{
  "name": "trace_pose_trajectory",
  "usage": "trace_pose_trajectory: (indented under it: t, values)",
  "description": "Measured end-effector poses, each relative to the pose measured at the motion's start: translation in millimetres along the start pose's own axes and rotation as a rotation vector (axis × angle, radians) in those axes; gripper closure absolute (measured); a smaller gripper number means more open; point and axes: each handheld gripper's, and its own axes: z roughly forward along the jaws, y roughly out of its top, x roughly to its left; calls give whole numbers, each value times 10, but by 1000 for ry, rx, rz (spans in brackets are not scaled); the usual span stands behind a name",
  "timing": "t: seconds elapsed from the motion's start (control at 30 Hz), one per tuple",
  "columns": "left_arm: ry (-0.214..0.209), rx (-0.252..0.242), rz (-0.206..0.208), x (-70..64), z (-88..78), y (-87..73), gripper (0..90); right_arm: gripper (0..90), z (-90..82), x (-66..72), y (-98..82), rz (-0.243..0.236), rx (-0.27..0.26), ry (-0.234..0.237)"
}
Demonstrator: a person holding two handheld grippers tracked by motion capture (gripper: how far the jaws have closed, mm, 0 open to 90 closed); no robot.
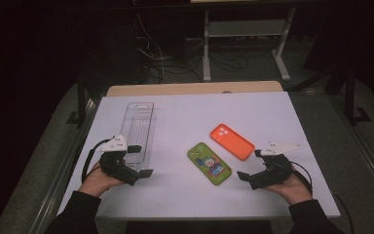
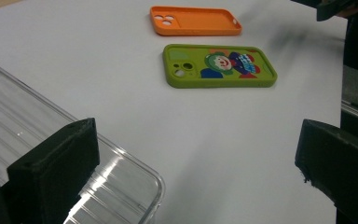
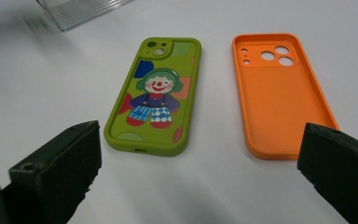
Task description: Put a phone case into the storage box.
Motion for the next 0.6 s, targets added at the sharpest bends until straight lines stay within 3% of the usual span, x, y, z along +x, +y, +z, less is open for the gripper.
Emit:
trace_pose_trajectory:
  t: [0.6]
  values:
    - [-11, 23, 3, 4, 31, -14, 0, 0, 24, -58, 221, 1, 49, -25]
